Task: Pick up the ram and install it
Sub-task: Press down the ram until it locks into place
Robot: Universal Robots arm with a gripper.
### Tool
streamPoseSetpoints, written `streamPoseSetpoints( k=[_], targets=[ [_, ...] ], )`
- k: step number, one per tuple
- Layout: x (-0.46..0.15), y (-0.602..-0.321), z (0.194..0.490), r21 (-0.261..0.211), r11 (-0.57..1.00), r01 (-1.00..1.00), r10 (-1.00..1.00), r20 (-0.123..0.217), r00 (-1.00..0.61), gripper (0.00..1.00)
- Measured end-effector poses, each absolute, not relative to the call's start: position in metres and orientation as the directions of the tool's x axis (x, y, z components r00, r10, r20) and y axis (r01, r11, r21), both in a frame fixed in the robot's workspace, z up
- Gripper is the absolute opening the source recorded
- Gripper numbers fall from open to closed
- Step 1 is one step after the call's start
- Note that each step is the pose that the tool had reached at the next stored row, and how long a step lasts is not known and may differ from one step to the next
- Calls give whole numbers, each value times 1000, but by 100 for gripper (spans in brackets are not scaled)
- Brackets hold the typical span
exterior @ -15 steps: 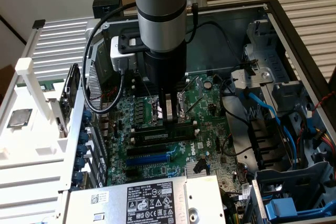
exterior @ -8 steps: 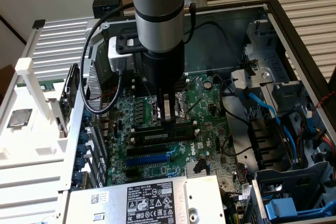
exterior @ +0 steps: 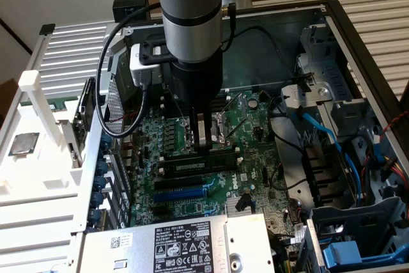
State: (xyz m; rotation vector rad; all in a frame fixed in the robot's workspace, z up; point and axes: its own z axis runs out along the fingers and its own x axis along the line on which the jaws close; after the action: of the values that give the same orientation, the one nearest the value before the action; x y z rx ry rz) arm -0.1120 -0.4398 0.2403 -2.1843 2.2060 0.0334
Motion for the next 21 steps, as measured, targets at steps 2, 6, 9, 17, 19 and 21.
streamPoseSetpoints(
  k=[2,6,9,17,19,21],
  targets=[
    [-112,-439,240,-11,10,-1000,-999,-41,-10,10],
    [-112,-437,239,-11,10,-1000,-999,-39,-10,10],
    [-112,-437,238,-11,10,-1000,-999,-38,-10,10],
    [-112,-436,235,-11,10,-1000,-999,-33,-10,10],
    [-112,-435,234,-11,10,-1000,-999,-30,-10,10],
    [-112,-435,233,-11,10,-1000,-1000,-27,-10,10]
  ],
)
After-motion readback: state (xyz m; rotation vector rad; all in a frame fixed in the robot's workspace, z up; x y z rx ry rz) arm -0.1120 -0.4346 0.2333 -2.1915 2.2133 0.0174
